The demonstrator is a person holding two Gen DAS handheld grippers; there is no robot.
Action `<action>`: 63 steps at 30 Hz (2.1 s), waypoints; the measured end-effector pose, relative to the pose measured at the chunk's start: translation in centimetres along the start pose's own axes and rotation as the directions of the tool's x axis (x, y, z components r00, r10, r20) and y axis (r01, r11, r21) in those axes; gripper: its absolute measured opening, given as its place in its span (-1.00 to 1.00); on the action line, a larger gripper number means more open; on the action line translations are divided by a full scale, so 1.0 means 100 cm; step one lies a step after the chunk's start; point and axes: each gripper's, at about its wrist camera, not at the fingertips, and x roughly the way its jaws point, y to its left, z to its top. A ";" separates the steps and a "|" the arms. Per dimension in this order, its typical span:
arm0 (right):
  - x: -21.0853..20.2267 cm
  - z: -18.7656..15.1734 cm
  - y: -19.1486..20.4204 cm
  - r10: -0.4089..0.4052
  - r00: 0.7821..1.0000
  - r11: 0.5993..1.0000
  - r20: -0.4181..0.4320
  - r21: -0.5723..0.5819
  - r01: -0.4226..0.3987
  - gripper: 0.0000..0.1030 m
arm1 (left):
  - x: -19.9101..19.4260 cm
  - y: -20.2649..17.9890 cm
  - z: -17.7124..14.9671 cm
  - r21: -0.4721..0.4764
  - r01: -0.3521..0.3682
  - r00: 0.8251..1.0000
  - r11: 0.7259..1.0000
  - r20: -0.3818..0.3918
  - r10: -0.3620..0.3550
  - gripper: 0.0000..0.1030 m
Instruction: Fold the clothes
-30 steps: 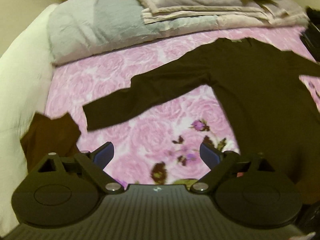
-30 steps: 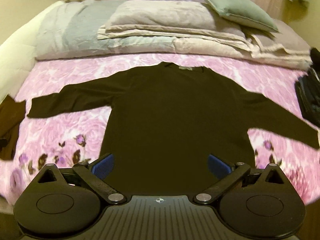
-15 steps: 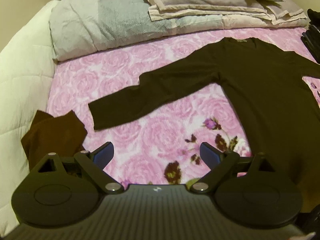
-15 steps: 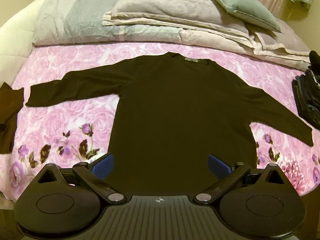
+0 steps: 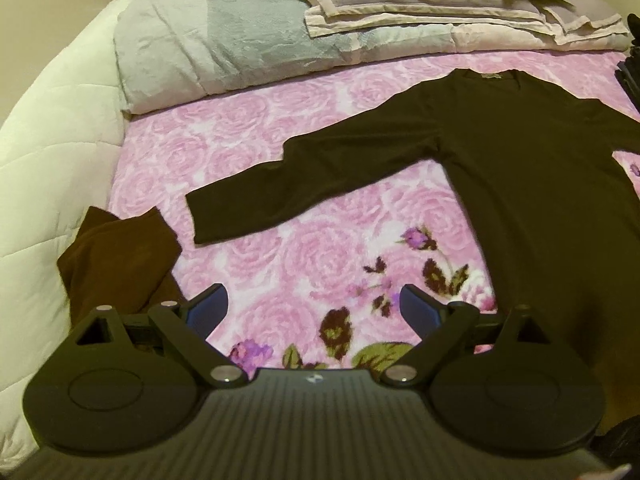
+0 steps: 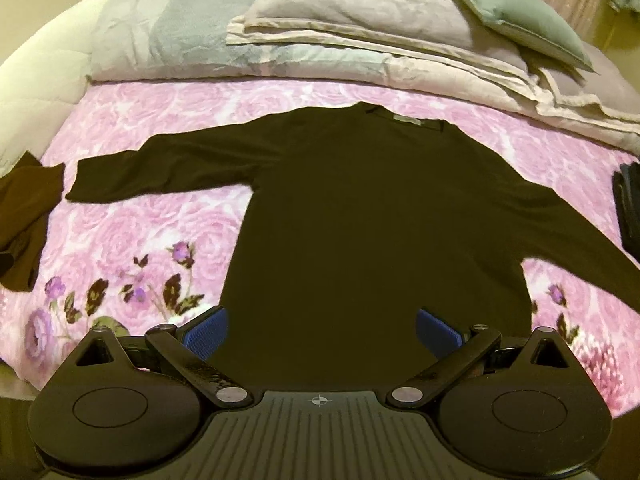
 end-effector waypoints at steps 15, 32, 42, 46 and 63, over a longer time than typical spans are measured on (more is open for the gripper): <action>0.055 0.066 0.172 0.221 0.968 0.905 0.121 -0.396 -0.157 0.97 | 0.032 0.100 -0.008 0.019 -0.021 0.996 1.000 0.084 0.020 0.76; 0.302 0.084 0.447 0.305 0.952 0.453 0.040 -0.885 -0.108 -0.20 | 0.148 0.202 -0.044 -0.050 -0.030 1.000 0.998 -0.004 0.030 0.76; 0.296 0.100 0.448 0.351 0.932 0.463 0.093 -0.882 -0.087 -0.94 | 0.155 0.208 -0.057 -0.046 -0.032 0.998 0.998 -0.053 0.030 0.76; 0.248 0.146 0.407 0.450 0.874 0.628 0.181 -0.761 -0.166 -0.95 | 0.154 0.192 -0.039 0.005 -0.006 0.999 1.000 -0.035 0.006 0.76; 0.162 0.111 -0.159 -0.199 0.873 0.829 0.445 0.551 -0.092 -0.95 | 0.130 -0.046 0.075 0.326 0.143 0.983 0.934 0.061 -0.172 0.76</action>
